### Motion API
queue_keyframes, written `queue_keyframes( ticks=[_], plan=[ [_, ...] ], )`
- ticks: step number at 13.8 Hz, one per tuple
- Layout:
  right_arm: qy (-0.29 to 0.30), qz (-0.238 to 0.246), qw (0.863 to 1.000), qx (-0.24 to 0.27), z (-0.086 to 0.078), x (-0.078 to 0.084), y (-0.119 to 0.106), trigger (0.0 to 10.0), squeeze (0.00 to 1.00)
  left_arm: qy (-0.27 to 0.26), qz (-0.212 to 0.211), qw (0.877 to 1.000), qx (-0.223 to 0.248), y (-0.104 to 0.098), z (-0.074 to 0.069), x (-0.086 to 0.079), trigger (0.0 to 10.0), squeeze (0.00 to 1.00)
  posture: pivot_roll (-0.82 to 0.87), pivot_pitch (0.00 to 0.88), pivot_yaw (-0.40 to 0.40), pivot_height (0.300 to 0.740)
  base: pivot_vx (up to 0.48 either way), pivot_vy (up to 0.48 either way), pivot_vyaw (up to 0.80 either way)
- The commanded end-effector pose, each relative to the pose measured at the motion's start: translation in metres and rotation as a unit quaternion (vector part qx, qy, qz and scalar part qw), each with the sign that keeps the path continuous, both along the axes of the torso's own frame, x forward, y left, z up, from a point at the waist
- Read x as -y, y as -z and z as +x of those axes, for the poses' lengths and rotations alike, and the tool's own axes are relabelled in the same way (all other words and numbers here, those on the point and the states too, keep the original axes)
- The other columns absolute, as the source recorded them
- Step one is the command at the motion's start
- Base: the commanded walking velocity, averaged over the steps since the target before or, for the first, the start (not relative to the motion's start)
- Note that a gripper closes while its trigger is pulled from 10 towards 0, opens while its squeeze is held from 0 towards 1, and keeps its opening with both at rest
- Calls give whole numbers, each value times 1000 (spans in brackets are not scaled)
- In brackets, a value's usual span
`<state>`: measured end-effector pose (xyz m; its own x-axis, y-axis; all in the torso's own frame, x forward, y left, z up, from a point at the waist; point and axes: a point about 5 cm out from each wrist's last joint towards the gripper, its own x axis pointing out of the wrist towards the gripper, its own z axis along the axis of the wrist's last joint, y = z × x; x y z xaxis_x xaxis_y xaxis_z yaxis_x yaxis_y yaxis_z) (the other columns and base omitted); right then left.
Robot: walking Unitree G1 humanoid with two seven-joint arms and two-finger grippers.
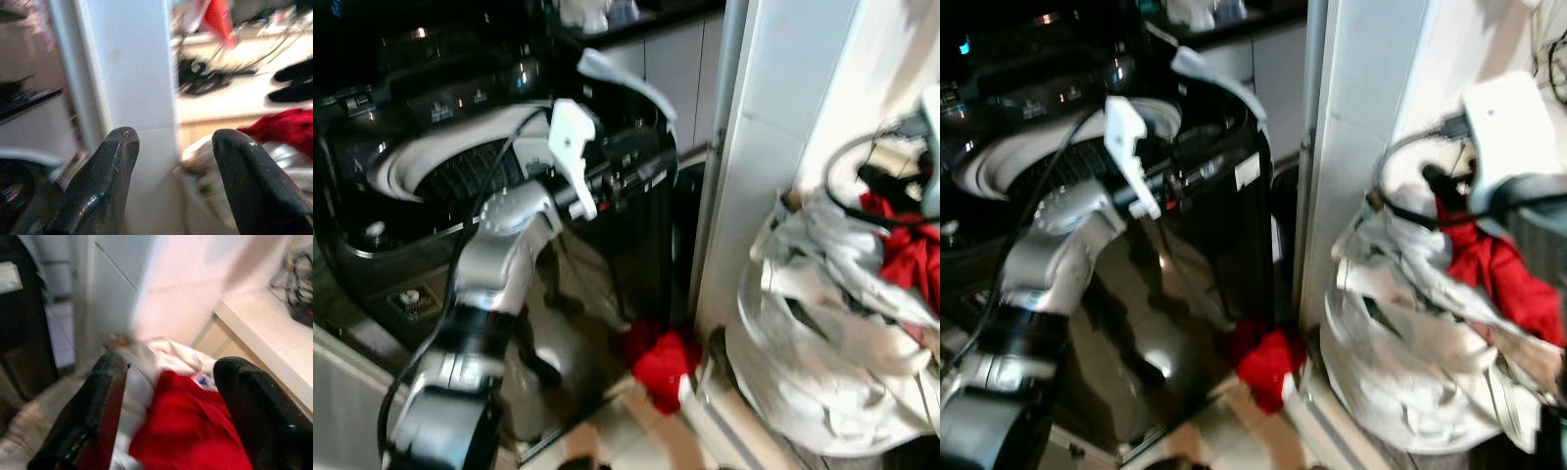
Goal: Clothes washing
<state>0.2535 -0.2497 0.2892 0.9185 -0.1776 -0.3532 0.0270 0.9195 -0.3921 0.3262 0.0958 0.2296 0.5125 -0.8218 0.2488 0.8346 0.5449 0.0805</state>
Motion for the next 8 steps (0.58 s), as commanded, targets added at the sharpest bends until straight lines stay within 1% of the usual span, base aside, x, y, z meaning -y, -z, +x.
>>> queue_keyframes(
  ticks=[1,2,3,4,5,6,7,8],
  plan=[
    [20,-3,1000,-2,-6,7,-1,10000,1000,-7,-2,1000,-22,6,-5,-7,10000,0,-133,0,105,740,0,0,0],
    [33,1,999,-6,-10,12,2,10000,1000,-13,5,999,-36,13,-11,-8,10000,0,-136,0,102,740,0,0,0],
    [52,19,998,-2,-14,19,7,10000,1000,-26,18,998,-51,19,-16,-9,10000,0,-137,0,95,740,0,0,0],
    [79,20,997,-7,-21,27,15,10000,1000,-29,24,998,-58,23,-20,-9,10000,0,-138,0,91,740,0,0,0],
    [110,20,994,-18,-27,36,24,10000,1000,-21,17,998,-64,22,-24,-8,10000,0,-140,0,89,740,0,0,0],
    [116,21,993,-22,-28,38,26,10000,1000,-19,14,997,-68,22,-26,-7,10000,0,-140,0,89,740,0,0,0],
    [138,91,986,-33,-28,44,44,10000,0,8,18,997,-70,22,-33,-3,10000,0,-148,0,93,740,0,0,0],
    [140,116,983,-34,-27,44,48,10000,0,16,19,998,-66,21,-35,-1,10000,0,-147,0,91,740,0,0,0]
  ],
)
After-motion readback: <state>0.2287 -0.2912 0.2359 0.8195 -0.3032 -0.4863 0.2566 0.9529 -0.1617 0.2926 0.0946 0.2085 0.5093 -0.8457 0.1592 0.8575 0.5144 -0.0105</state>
